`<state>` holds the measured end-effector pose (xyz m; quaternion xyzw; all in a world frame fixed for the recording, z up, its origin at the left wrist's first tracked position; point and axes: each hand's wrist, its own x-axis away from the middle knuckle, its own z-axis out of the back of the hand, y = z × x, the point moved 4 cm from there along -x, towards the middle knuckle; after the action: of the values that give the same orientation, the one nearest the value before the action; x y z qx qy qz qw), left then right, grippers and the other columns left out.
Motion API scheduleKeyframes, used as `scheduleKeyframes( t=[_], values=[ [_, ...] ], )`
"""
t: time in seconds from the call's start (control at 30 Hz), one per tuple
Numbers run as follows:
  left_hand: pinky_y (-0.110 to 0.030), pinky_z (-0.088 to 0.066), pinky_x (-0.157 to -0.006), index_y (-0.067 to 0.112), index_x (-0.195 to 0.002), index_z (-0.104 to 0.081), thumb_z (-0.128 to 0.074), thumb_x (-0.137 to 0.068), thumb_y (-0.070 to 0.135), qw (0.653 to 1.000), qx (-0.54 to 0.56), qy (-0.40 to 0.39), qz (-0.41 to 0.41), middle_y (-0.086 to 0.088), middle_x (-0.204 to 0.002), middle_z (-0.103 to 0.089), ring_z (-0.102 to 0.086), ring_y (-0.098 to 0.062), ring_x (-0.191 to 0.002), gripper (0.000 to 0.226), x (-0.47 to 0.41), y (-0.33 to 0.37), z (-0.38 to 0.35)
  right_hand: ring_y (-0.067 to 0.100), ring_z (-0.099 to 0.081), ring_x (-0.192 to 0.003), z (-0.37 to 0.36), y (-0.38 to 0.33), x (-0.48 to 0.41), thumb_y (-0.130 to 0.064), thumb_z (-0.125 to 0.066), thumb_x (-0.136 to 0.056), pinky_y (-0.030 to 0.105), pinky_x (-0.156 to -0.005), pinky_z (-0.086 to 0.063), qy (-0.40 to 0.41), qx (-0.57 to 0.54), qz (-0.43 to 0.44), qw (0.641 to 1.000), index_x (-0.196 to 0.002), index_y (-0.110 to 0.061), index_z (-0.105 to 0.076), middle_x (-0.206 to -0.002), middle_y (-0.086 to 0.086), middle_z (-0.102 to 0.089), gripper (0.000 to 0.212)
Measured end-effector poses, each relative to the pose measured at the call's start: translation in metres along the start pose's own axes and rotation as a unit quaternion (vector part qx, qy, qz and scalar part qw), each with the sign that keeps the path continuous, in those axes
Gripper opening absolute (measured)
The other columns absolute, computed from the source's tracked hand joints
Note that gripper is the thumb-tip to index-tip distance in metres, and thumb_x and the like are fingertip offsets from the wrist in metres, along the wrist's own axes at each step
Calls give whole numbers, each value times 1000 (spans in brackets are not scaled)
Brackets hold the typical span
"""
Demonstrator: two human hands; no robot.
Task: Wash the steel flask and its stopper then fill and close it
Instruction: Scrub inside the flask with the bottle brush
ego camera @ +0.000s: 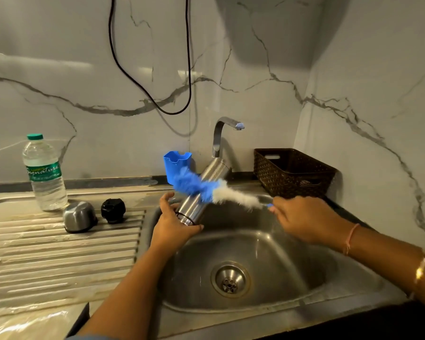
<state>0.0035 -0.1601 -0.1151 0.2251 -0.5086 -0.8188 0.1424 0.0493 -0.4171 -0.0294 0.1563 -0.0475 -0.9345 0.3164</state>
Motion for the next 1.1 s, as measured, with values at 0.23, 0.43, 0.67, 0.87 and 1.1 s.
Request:
scheduleKeyframes(
  t=[0.23,0.43,0.67,0.87,1.1],
  values=[
    [-30,-46,-89,28,-142,-10,-83,-68,24,988,-132,-8,-76,-2,-138,-47,-54,-22,-117,104,2,4,-1,14,-52,-64,8,8,-8,-38,-27,-101,26,-54,-35,-24,-45,-57,997,-87,-23,-50,-76,-1,-58,31],
    [-25,-45,-80,23,-141,-15,-78,-73,22,975,-197,-5,-99,-6,-131,-53,-59,-21,-106,93,5,5,-1,16,-49,-69,9,-21,9,-40,-26,-101,30,-63,-37,-71,-33,-35,996,-88,-24,-51,-80,-1,-54,32],
    [-29,-48,-87,30,-143,-15,-79,-71,21,957,-252,5,-141,-2,-137,-49,-55,-19,-114,96,0,5,-3,17,-51,-68,13,35,-17,-37,-29,-101,30,-63,-38,-30,-42,-140,989,-80,-22,-46,-81,3,-56,30],
    [-29,-49,-83,26,-140,-25,-76,-72,15,954,-259,19,-152,-4,-131,-53,-57,-19,-108,86,2,1,-5,8,-45,-60,4,-39,25,-39,-26,-101,28,-58,-37,-86,-83,-22,993,-88,-25,-48,-66,-8,-43,30],
    [-31,-44,-92,27,-148,-7,-79,-70,12,981,-160,9,-112,-6,-133,-48,-50,-22,-118,107,3,2,-4,21,-52,-73,27,15,-17,-39,-27,-100,33,-69,-41,-34,-44,-118,992,-70,-28,-38,-85,5,-59,34]
  ],
)
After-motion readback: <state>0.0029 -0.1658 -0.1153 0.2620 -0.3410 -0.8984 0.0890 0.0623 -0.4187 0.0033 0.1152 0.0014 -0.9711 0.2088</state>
